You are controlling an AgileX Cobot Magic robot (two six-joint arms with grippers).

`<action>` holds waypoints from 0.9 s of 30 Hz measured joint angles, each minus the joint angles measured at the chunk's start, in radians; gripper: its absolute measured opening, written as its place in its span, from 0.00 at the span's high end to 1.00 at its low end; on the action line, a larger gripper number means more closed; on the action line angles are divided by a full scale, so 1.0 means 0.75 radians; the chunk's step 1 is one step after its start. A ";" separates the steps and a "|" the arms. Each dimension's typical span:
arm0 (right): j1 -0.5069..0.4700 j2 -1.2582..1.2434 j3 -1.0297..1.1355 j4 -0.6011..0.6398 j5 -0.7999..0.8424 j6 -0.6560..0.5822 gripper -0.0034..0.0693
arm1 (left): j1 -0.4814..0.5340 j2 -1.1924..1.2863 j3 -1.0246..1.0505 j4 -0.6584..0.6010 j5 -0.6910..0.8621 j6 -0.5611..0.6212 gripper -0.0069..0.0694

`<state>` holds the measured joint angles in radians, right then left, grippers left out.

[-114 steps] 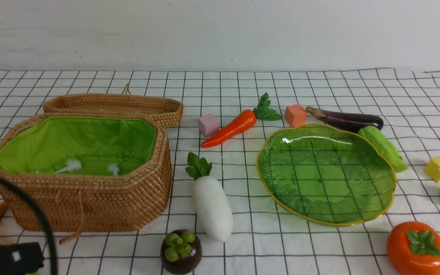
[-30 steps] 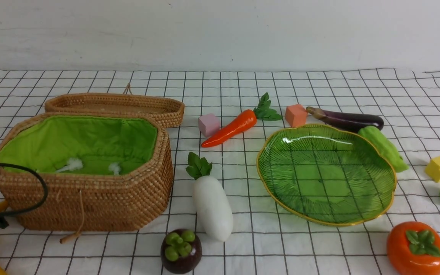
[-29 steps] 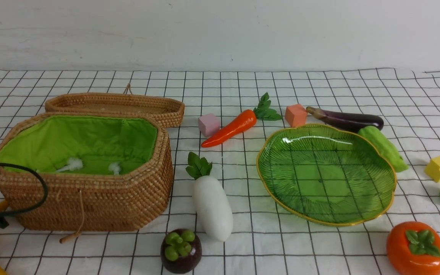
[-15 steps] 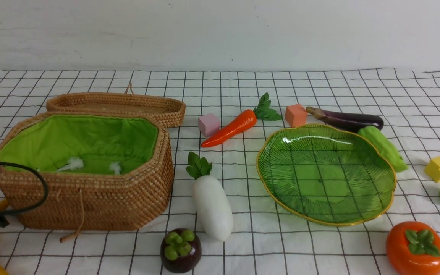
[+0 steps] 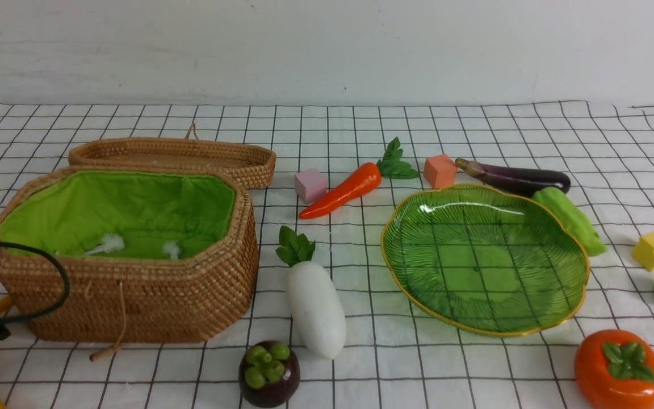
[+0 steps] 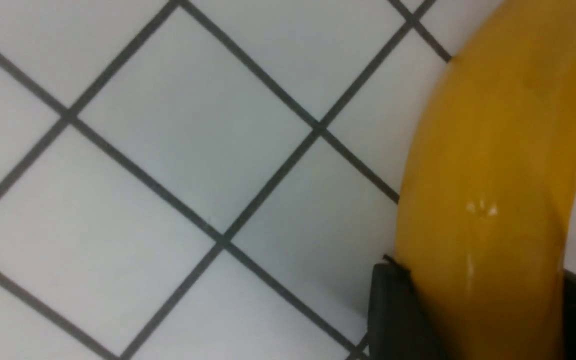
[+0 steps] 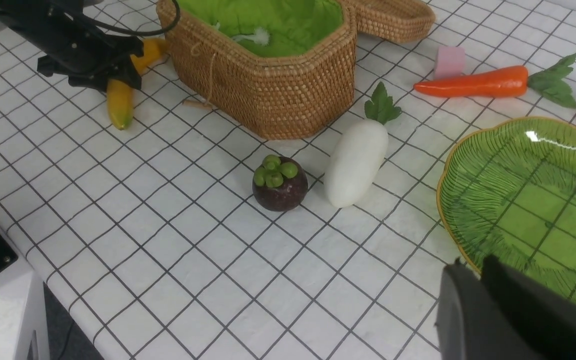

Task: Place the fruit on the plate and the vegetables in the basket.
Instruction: Use the left arm to grab a banana and put it into the right plate

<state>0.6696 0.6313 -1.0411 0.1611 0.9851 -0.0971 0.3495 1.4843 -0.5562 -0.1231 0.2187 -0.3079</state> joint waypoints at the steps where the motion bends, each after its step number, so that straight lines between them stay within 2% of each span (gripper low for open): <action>1: 0.000 0.000 0.000 0.000 0.000 0.000 0.86 | 0.007 -0.017 0.001 0.007 0.003 -0.001 0.49; 9: 0.000 0.000 0.000 0.000 0.000 0.000 0.85 | 0.110 -0.198 0.003 0.051 0.043 -0.040 0.49; 20: 0.000 0.000 0.000 -0.032 0.000 0.000 0.84 | 0.101 -0.528 0.001 0.053 0.056 -0.045 0.49; 23: 0.000 0.000 0.000 -0.081 -0.008 0.000 0.83 | -0.074 -0.668 -0.088 0.053 0.154 0.103 0.49; 24: 0.000 0.000 0.000 -0.081 -0.011 0.000 0.83 | -0.087 -0.679 -0.104 0.053 0.163 0.116 0.49; 27: 0.000 0.000 0.000 -0.108 -0.031 0.027 0.83 | -0.346 -0.715 -0.272 0.053 0.360 0.393 0.49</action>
<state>0.6696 0.6313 -1.0411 0.0799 0.9620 -0.0772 0.0897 0.9483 -0.7605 -0.0832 0.4884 -0.0130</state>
